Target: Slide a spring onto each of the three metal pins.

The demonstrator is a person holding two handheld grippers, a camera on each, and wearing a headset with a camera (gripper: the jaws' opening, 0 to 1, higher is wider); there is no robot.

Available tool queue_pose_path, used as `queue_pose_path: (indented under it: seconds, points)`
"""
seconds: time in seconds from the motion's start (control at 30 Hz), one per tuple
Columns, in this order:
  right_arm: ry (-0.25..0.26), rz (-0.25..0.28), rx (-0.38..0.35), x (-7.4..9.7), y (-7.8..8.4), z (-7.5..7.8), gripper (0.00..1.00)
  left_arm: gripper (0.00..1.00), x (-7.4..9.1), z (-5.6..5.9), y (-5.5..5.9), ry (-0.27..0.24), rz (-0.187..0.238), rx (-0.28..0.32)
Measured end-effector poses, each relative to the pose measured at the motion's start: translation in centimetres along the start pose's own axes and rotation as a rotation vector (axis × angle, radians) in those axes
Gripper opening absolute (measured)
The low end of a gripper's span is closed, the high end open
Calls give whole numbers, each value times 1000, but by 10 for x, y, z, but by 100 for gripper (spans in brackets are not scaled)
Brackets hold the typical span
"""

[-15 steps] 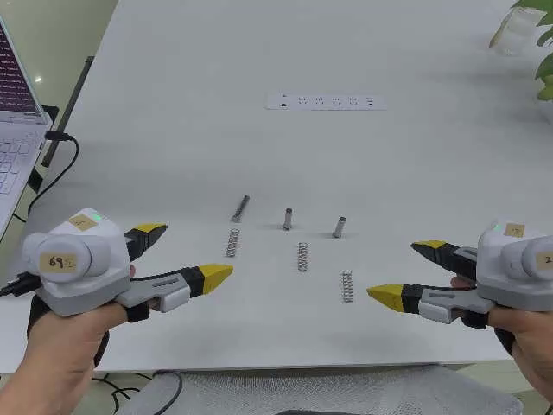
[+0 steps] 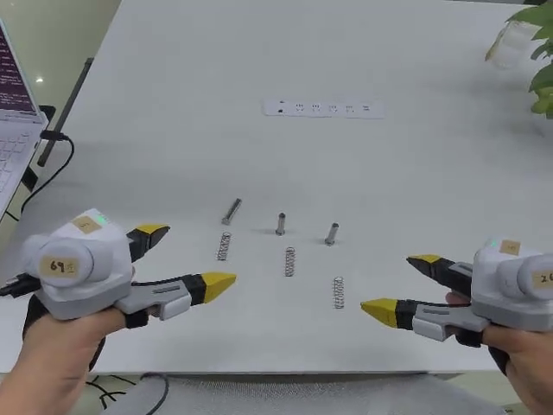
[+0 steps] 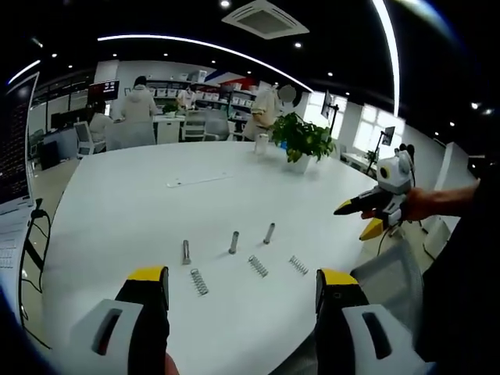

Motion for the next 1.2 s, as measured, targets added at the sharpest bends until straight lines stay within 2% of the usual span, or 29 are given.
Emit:
queue_pose_path:
  seconds: [0.17, 0.27, 0.7, 1.2]
  points:
    - [-8, -22, 30, -7, 0, -5, 71, 74, 6, -3, 1, -2, -5, -8]
    - [-13, -20, 35, -9, -3, -5, 71, 74, 6, -9, 6, -13, -13, 4]
    - [-6, -5, 34, -5, -7, -3, 71, 73, 4, -5, 5, -8, -8, 11]
    - [-21, 5, 11, -5, -2, -7, 75, 73, 5, -4, 8, -9, -6, 24]
Point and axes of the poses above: the centre of the closed fingertips' face, and the gripper's own axes: x roughly backward along the fingers, z roughly to its right, y roughly out of its underside, the point moved 6 cm from there along x, roughly backward along the fingers, and after that the axes turned 6 degrees about y, right-handed, at the moved point
